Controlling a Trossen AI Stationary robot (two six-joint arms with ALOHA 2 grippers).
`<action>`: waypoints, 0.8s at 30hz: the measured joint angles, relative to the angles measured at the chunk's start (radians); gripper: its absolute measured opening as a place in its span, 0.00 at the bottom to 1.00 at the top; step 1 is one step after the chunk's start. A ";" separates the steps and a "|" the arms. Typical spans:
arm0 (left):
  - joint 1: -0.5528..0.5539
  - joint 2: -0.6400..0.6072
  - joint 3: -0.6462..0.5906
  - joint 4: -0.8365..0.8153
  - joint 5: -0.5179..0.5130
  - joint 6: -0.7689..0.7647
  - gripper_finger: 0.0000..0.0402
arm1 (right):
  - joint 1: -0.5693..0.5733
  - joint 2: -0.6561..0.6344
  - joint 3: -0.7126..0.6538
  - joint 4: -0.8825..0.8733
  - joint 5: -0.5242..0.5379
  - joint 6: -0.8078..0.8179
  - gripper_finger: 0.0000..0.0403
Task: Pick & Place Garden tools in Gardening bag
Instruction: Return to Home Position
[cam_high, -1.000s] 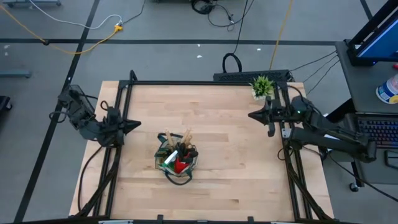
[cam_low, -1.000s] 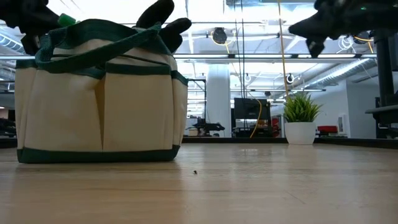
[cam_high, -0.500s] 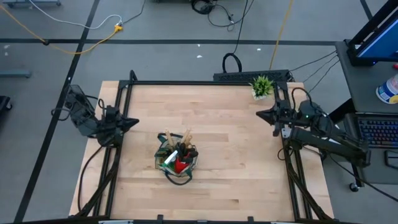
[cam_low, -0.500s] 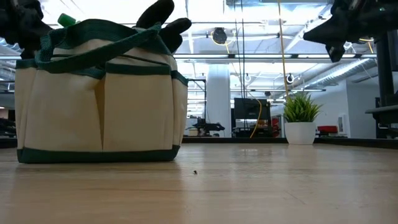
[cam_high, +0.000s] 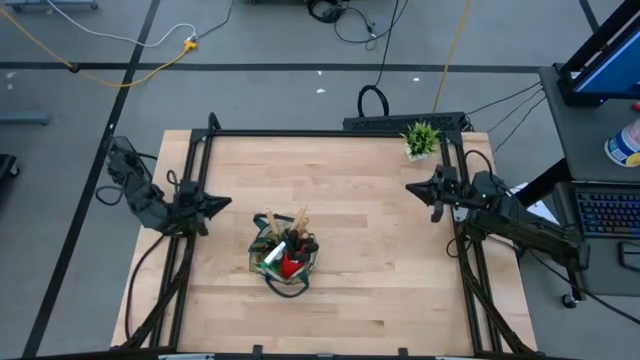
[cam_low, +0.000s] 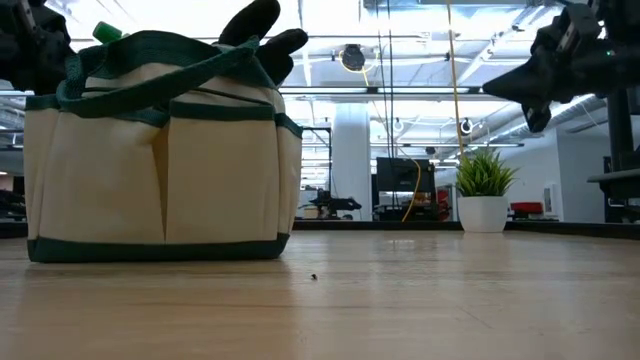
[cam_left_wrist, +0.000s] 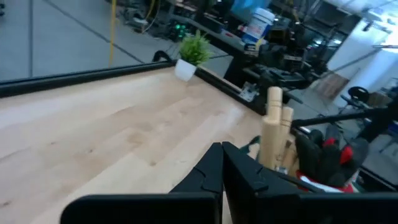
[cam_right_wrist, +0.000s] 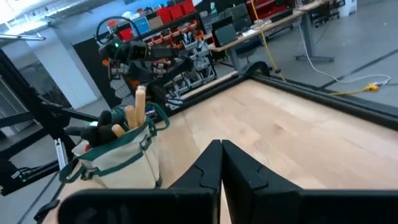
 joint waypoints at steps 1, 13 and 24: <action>0.000 0.000 -0.018 0.042 0.008 0.026 0.01 | 0.000 -0.012 -0.002 -0.001 0.002 -0.001 0.00; 0.119 0.000 -0.169 0.401 0.143 0.253 0.00 | 0.000 -0.097 -0.002 -0.033 0.078 -0.060 0.00; 0.339 0.000 -0.165 0.363 0.336 0.361 0.01 | 0.000 -0.097 -0.002 -0.084 0.076 -0.036 0.00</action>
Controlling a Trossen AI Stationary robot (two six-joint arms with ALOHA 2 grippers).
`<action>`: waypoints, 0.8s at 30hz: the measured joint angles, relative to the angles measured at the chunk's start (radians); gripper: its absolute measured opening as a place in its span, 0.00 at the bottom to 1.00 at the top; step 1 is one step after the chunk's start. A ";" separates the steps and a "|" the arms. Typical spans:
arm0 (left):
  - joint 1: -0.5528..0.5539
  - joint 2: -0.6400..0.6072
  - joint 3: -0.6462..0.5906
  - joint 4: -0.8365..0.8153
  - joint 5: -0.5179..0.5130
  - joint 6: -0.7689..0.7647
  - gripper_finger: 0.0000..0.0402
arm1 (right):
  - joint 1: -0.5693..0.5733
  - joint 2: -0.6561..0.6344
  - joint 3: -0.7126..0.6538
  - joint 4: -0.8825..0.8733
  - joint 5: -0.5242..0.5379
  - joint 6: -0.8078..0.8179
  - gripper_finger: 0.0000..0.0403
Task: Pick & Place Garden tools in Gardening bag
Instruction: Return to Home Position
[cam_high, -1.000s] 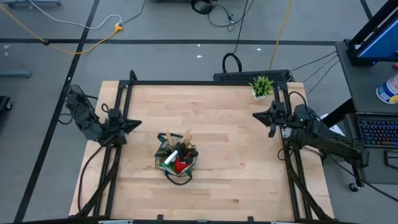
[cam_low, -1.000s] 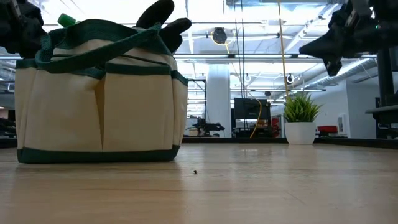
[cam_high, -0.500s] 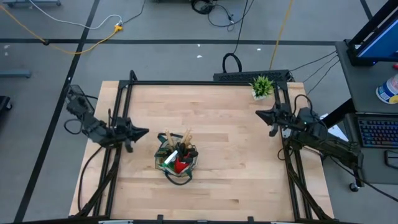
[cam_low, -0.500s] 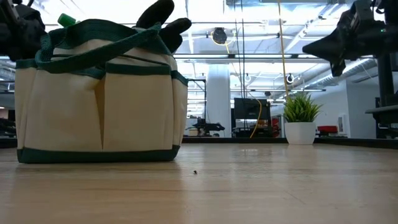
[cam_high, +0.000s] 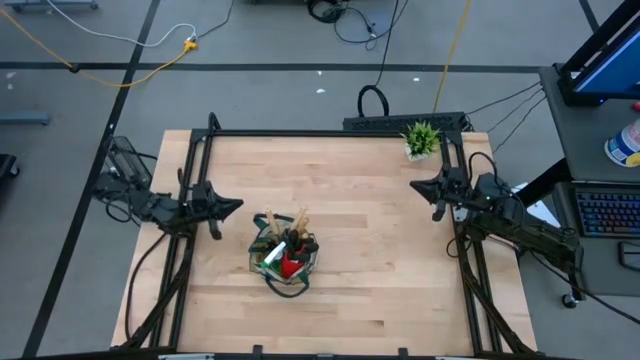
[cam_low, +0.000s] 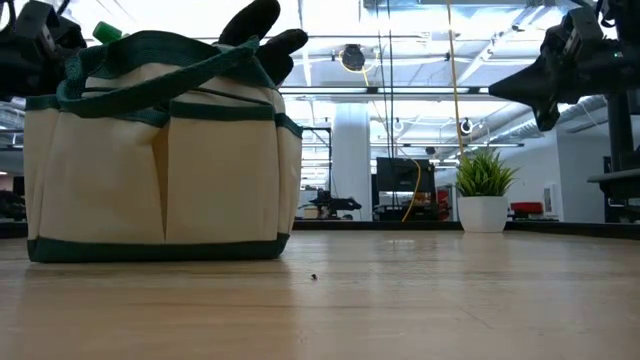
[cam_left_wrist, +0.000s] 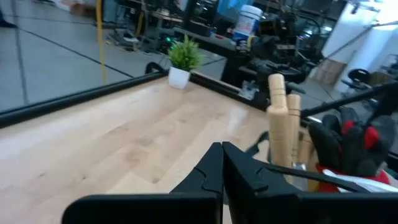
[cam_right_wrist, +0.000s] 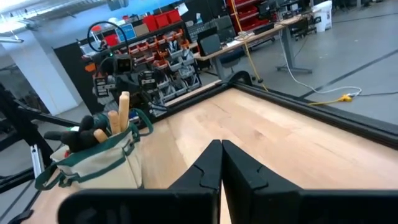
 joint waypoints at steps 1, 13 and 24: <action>0.008 0.000 0.000 -0.001 0.019 0.000 0.00 | 0.000 0.000 0.000 -0.006 -0.001 0.000 0.00; 0.134 0.011 -0.041 0.108 0.265 0.006 0.01 | 0.000 0.000 0.000 -0.094 -0.081 0.028 0.00; 0.210 0.000 -0.042 0.107 0.285 0.064 0.01 | 0.000 -0.001 -0.081 0.005 0.117 0.018 0.00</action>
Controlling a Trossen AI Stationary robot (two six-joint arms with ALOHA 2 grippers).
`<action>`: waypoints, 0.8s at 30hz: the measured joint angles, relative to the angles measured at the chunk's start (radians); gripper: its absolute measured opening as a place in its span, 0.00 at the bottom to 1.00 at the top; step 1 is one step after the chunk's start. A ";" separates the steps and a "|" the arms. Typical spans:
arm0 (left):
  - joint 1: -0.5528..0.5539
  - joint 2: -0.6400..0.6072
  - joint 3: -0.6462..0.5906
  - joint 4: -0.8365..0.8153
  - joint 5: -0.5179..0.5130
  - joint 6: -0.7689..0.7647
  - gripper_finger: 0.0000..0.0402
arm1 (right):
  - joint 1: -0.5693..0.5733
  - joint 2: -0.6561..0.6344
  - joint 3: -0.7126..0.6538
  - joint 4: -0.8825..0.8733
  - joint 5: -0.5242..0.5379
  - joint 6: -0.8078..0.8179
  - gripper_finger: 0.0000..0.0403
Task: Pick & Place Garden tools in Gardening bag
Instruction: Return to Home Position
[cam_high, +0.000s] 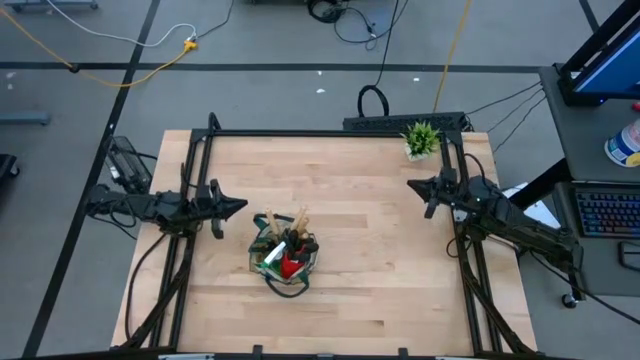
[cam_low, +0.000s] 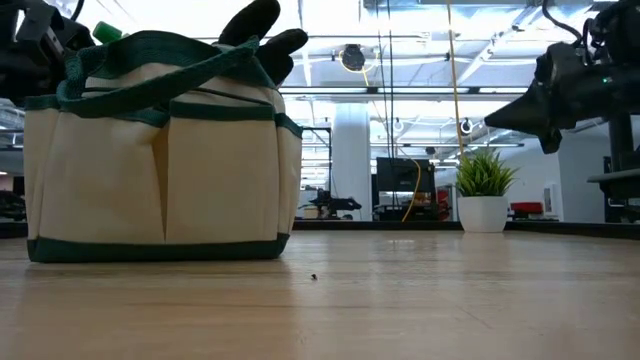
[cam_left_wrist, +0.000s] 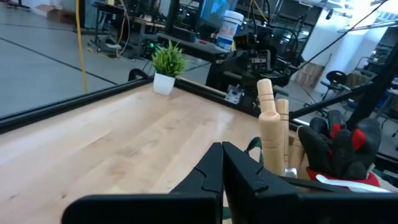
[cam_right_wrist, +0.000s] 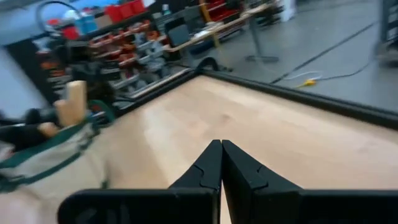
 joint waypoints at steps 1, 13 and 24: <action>0.002 0.000 0.000 0.000 0.001 0.000 0.01 | 0.000 0.000 0.000 0.000 0.016 -0.013 0.00; 0.003 0.000 0.000 -0.003 0.073 0.002 0.02 | 0.000 -0.001 0.071 -0.156 -0.008 -0.090 0.00; 0.003 0.001 0.000 -0.004 0.073 0.026 0.06 | 0.000 0.000 0.033 -0.101 0.091 -0.189 0.00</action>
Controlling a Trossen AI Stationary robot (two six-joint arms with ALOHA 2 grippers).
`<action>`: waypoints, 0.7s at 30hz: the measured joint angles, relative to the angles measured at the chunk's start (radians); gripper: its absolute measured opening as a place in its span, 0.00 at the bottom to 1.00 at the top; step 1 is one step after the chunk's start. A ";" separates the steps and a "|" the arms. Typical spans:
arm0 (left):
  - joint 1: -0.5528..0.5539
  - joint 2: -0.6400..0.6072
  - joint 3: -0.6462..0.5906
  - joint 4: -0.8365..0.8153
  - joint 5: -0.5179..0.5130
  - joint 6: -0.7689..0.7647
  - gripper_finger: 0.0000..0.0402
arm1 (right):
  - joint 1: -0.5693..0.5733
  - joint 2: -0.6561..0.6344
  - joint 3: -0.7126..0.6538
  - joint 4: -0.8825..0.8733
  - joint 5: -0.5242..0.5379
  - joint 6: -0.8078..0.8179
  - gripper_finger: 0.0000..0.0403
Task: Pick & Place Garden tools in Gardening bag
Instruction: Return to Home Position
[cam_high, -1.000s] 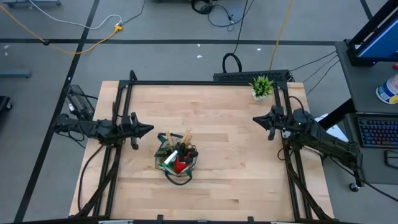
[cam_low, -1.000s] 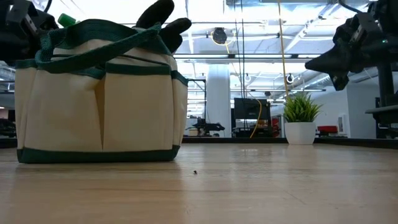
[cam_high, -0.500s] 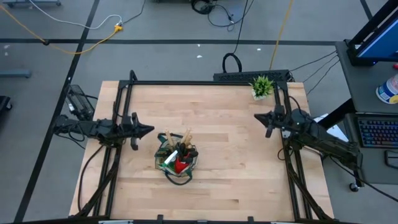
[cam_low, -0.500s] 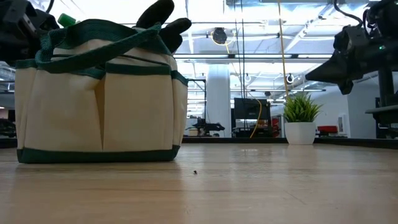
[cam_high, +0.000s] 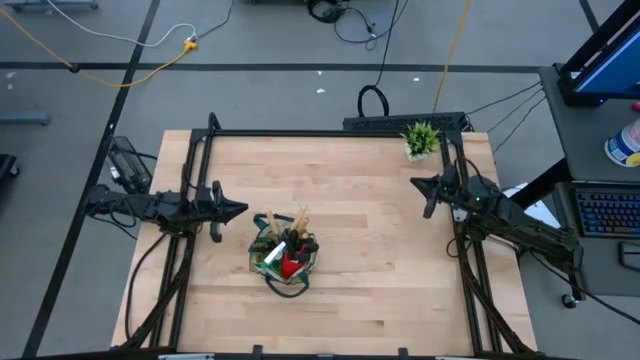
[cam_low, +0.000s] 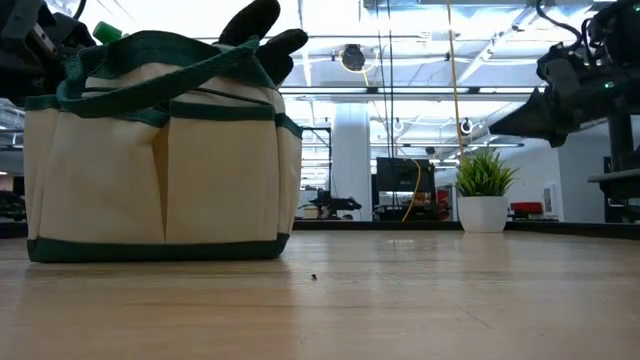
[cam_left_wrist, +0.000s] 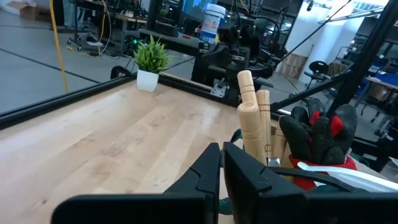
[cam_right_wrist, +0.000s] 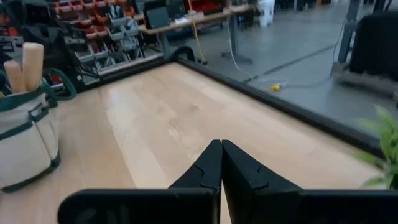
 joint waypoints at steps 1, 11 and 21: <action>0.000 0.000 0.000 0.000 0.000 0.000 0.06 | 0.000 0.000 0.000 0.011 0.000 -0.014 0.00; 0.000 0.000 0.000 0.001 0.000 -0.012 0.06 | 0.000 0.000 0.000 0.006 0.000 0.135 0.00; 0.000 0.000 0.000 0.001 -0.001 -0.013 0.06 | 0.000 0.000 0.000 0.006 0.000 0.141 0.00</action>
